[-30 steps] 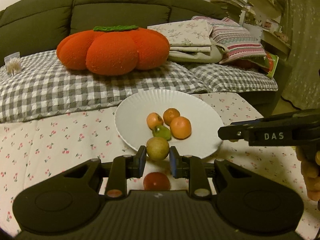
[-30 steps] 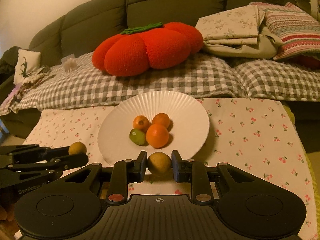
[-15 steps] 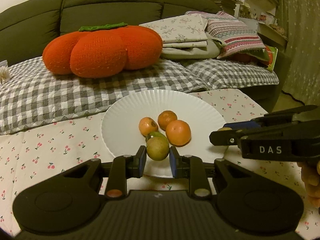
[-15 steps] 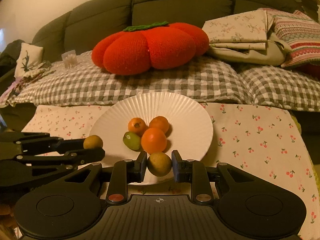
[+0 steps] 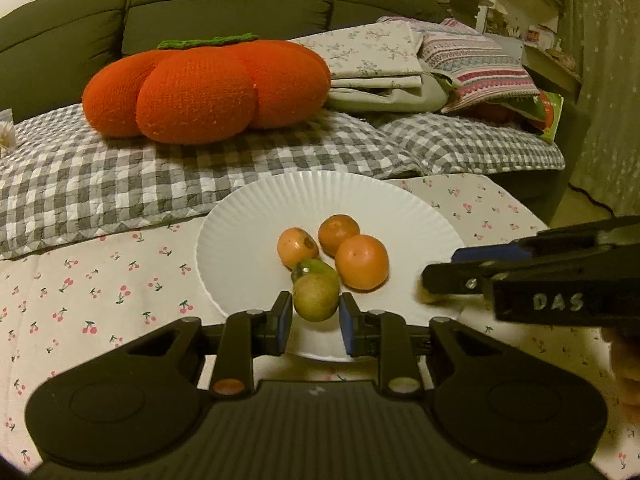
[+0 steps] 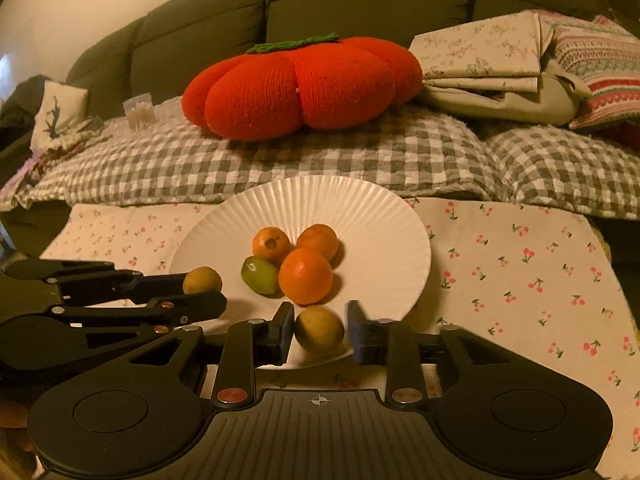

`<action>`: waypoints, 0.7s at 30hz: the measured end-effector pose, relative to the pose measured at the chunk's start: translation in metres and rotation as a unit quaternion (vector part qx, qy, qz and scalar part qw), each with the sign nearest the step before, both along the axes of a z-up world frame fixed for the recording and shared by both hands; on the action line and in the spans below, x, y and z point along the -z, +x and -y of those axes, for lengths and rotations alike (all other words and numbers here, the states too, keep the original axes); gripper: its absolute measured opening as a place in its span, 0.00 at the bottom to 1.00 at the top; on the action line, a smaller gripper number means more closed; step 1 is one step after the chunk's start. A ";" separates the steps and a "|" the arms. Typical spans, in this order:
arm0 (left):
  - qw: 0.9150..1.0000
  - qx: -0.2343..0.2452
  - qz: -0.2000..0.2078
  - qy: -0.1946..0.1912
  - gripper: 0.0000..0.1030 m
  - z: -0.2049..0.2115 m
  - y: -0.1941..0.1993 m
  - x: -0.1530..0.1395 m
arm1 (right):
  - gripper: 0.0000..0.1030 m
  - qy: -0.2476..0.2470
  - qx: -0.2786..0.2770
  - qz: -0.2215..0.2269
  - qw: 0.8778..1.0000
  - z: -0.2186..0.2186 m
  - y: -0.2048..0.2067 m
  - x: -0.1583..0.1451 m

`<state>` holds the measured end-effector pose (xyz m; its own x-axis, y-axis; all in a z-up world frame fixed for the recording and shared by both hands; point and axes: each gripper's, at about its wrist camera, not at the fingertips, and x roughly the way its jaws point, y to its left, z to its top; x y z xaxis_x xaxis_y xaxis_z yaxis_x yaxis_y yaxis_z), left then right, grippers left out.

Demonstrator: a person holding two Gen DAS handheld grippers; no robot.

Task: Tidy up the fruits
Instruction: 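Carry both yellow fruits onto the white plate and release them, then move both grippers back toward the red tomato in the pile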

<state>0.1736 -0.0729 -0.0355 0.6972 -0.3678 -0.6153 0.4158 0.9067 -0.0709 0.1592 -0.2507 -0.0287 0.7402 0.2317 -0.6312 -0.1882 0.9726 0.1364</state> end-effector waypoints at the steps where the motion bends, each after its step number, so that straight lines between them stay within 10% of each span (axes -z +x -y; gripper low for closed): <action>1: 1.000 0.000 0.000 0.001 0.27 0.000 0.000 0.000 | 0.30 0.005 0.003 0.000 1.000 0.001 0.000 -0.001; 21: 0.997 -0.052 -0.037 -0.041 0.28 -0.037 -0.025 -0.026 | 0.37 0.089 0.030 -0.020 0.995 0.014 -0.012 -0.026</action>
